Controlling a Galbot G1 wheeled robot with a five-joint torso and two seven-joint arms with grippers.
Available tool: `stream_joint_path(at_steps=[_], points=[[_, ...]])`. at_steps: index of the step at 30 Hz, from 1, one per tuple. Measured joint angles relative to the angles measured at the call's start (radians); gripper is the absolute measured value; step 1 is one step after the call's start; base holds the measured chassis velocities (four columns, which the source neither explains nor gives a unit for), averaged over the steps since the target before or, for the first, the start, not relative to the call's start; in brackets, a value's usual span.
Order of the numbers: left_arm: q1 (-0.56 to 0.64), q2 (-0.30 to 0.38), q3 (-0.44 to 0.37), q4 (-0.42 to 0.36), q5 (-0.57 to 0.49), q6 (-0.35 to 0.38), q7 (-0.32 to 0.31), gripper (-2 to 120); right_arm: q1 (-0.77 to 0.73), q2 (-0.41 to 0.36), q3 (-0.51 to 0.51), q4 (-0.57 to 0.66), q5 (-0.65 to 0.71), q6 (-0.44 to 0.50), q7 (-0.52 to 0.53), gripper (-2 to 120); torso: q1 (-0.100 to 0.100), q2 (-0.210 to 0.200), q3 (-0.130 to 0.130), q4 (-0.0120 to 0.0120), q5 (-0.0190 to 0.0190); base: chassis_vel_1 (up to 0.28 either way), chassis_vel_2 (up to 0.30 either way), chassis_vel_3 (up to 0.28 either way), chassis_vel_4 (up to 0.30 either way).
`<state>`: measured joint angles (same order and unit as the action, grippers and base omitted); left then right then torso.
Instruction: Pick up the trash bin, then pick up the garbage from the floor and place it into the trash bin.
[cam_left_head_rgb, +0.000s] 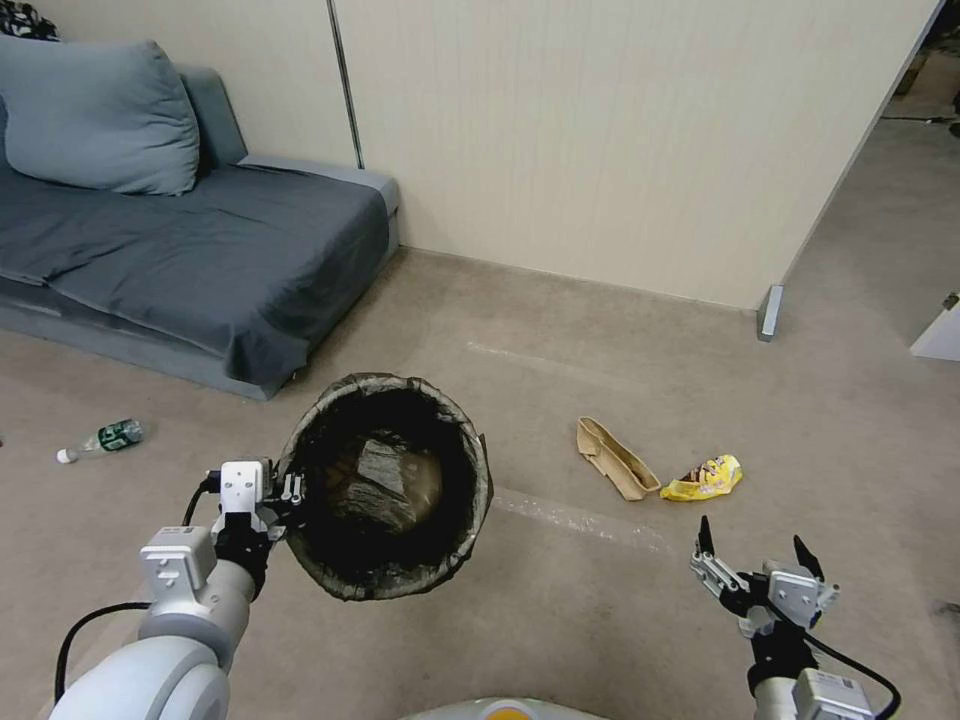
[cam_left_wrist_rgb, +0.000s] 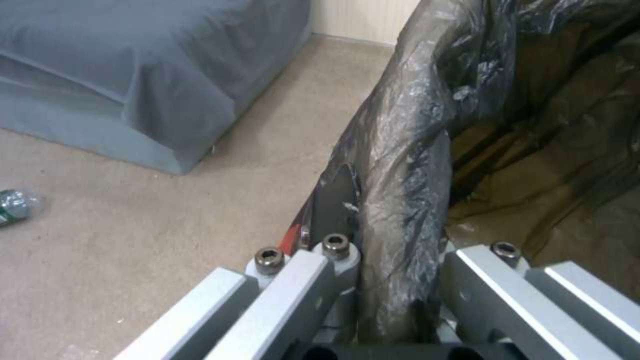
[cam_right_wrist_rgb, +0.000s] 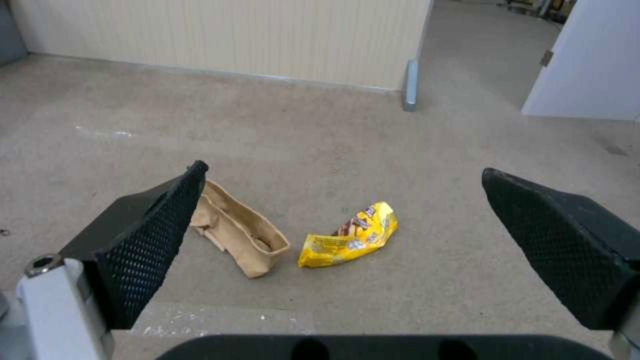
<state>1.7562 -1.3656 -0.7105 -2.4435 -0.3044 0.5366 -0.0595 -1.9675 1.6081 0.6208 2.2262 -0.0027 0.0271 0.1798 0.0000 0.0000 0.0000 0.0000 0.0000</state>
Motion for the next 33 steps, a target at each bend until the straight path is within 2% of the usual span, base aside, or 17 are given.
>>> stream_joint_path(at_steps=[33], points=[[0.001,-0.006,0.0,0.005,0.026,0.009,0.008,1,-0.003,0.0,-0.004,-0.009,0.002,-0.001,-0.006,100,0.0,0.0,0.0,0.0,-0.0001,0.0,0.0,0.0,0.0]])
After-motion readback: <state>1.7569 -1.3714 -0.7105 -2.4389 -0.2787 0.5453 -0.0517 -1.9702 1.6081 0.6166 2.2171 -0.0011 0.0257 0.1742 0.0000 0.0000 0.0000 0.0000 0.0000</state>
